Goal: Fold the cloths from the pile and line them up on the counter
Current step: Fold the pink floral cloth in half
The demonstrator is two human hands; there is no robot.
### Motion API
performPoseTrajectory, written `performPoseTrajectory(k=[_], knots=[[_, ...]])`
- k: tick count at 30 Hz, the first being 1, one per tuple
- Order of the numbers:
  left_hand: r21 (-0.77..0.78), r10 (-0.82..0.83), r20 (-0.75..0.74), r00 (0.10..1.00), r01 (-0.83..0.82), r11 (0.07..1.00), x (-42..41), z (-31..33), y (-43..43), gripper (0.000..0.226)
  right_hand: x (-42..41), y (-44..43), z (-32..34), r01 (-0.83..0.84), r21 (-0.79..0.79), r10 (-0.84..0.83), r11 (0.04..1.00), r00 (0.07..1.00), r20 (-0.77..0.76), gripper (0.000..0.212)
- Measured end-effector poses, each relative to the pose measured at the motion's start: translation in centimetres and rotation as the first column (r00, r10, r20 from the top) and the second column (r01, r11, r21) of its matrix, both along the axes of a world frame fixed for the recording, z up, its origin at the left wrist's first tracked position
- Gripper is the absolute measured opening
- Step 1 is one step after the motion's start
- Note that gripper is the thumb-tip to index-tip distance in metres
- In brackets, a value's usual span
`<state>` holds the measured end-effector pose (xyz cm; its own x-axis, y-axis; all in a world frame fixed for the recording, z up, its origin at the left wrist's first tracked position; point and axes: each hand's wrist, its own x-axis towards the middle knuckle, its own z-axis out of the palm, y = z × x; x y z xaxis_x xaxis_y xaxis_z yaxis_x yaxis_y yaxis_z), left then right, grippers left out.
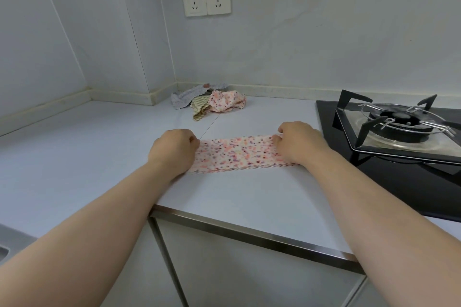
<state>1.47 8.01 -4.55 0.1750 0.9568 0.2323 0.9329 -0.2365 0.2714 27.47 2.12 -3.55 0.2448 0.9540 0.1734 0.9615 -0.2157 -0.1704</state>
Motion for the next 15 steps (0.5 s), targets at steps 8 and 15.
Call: performPoseTrajectory(k=[8,15], knots=[[-0.126,-0.016,0.016,1.000,0.018,0.992,0.1,0.4,0.2,0.027,-0.3,-0.1,0.5,-0.018,-0.120,-0.001,0.993,0.987,-0.159,0.039],[-0.126,-0.056,0.137,0.989,0.073,0.989,0.5,0.5,-0.5,0.010,-0.3,-0.8,1.2,-0.079,-0.102,0.029,0.992,0.905,-0.425,0.034]])
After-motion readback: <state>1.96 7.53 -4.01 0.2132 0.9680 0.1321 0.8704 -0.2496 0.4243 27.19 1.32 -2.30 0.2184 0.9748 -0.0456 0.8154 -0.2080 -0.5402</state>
